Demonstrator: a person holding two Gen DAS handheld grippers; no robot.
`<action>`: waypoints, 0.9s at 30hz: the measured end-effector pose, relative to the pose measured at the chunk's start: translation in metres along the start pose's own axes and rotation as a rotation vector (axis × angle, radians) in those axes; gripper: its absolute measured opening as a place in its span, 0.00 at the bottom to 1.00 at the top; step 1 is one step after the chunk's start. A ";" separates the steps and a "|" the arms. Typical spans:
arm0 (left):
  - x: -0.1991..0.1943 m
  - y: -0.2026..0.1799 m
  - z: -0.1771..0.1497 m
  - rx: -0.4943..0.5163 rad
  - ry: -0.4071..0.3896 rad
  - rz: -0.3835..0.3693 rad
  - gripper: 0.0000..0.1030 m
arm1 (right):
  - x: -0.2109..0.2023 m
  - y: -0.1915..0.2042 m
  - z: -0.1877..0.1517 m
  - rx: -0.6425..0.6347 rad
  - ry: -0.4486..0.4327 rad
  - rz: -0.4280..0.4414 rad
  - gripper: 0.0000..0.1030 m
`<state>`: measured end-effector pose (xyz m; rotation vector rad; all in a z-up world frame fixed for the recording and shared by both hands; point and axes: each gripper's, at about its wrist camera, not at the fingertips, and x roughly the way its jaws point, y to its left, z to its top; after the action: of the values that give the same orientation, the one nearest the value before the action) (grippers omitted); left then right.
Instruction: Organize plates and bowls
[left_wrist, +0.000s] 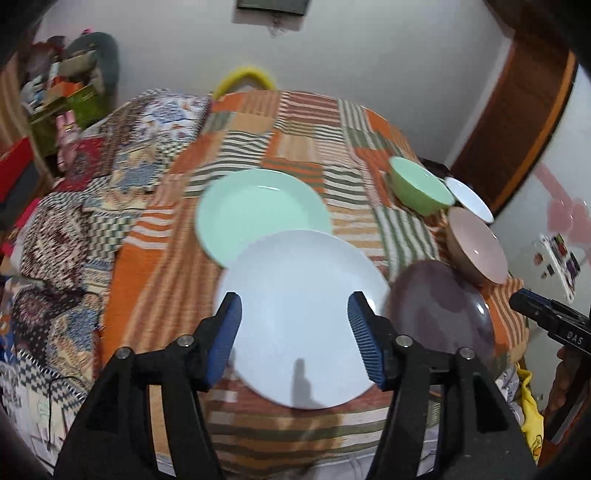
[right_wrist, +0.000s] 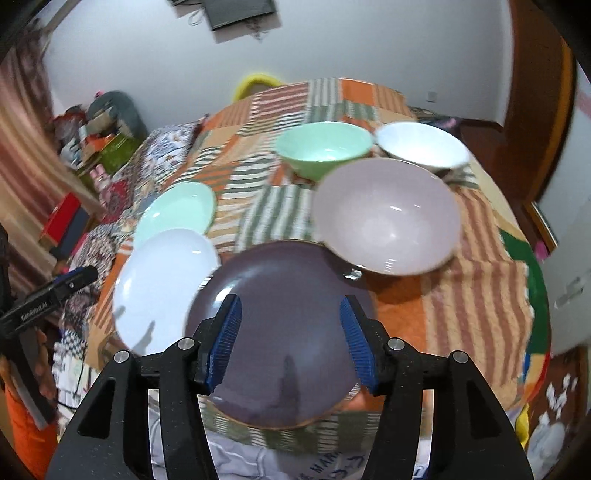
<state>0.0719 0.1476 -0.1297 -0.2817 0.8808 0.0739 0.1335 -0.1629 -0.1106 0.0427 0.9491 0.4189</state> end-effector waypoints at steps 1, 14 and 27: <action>-0.002 0.008 -0.001 -0.011 0.002 0.008 0.61 | 0.002 0.005 0.001 -0.011 0.002 0.011 0.50; 0.030 0.061 -0.034 -0.079 0.126 0.032 0.62 | 0.053 0.072 0.024 -0.149 0.068 0.091 0.51; 0.062 0.053 -0.047 -0.065 0.214 -0.102 0.37 | 0.127 0.094 0.038 -0.218 0.228 0.088 0.44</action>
<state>0.0669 0.1821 -0.2169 -0.3995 1.0757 -0.0229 0.1973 -0.0243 -0.1667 -0.1654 1.1228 0.6162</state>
